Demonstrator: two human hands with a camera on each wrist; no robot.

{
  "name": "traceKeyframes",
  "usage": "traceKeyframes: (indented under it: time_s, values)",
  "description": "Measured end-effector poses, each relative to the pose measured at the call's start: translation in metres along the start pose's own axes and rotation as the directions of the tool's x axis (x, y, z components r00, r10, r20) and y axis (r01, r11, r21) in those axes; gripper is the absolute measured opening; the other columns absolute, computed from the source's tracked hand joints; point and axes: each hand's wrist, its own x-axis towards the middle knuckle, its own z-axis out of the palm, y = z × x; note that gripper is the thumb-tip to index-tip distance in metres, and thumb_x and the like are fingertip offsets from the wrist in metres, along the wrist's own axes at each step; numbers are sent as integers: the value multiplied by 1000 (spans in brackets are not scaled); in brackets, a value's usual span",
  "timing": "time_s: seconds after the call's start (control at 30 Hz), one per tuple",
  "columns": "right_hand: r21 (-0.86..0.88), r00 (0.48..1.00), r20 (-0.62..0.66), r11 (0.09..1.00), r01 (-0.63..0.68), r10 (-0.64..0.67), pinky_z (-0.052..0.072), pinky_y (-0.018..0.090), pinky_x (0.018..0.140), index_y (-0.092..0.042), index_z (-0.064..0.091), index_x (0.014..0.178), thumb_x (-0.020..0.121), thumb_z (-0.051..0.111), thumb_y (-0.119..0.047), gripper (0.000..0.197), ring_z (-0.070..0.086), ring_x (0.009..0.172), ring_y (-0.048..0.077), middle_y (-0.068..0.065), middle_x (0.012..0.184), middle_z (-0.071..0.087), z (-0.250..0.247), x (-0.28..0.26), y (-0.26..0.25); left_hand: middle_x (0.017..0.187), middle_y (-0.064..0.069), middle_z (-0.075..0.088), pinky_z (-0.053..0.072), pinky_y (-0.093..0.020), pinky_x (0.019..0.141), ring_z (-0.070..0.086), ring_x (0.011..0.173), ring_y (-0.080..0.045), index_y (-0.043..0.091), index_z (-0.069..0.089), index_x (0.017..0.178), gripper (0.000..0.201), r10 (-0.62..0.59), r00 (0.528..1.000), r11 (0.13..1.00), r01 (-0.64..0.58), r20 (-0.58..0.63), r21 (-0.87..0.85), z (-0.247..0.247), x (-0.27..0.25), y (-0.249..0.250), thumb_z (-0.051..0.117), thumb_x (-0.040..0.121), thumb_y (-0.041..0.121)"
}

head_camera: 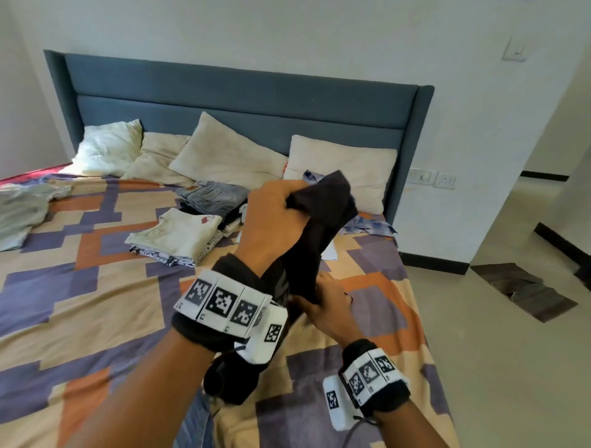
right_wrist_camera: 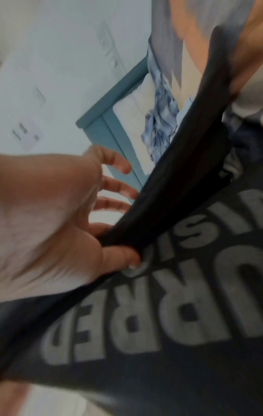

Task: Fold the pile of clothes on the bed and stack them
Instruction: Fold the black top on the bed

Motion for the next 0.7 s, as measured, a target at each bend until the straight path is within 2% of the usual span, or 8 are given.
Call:
traceKeyframes:
  time_s: [0.07,0.13,0.2,0.27,0.43,0.53,0.63,0.7]
  values:
    - [-138,995,-62,986,-92,84,27,36,63,-26,34,63,74,53,-26,22,49,71,33,12,75,54,10,7,0,80,-19,69,55,-52,69,67,80,-33,3,72,88,19,18,1000,997,-20,-23,-70,-12,6,6,55,83,12]
    - [-228,963,-1,938,-261,268,32,37,69,-18,45,65,80,46,-21,16,57,85,38,22,88,61,18,10,15,77,-25,65,51,-50,64,61,71,-26,1,70,80,19,-11,994,987,-6,-105,-159,-26,10,11,56,82,15]
    - [-361,890,174,868,-340,421,45,38,81,-9,63,103,89,50,-24,24,60,102,36,18,112,63,26,5,51,67,-21,58,41,-36,58,50,66,-17,12,66,67,17,-76,979,981,40,-189,-188,-40,14,13,56,78,21]
    - [-460,812,243,800,-386,531,50,40,93,-18,55,128,83,52,-33,47,59,111,32,12,128,60,31,-1,105,67,-19,60,39,-32,60,50,66,-18,15,63,66,18,-105,966,988,74,-236,-137,-48,15,11,57,82,21]
    - [-414,712,216,724,-553,668,45,29,76,4,61,98,101,43,-11,24,65,99,24,19,111,63,-18,-8,90,88,-11,67,48,-43,84,61,91,-32,16,66,85,18,-322,878,933,359,-353,42,-60,26,-34,54,94,26]
    - [290,699,164,644,-708,696,56,25,55,-2,61,105,100,44,-2,18,71,72,12,17,104,66,-62,5,80,111,-19,65,46,-43,92,57,107,-39,10,65,111,30,-539,801,810,578,-261,101,-68,36,-74,49,98,31]
    - [905,684,-20,304,-298,729,60,39,56,1,60,108,99,36,6,26,71,80,27,27,126,60,-102,21,66,81,-15,54,48,-34,61,53,69,-30,10,56,112,20,-701,686,712,655,-194,-255,-75,45,-89,47,101,23]
    - [942,665,-250,334,0,704,60,36,62,-4,64,98,94,39,10,29,69,84,25,15,101,72,-129,28,41,75,-5,47,48,-29,56,47,61,-20,17,51,95,12,-735,652,635,564,-188,-528,-80,50,-86,48,102,26]
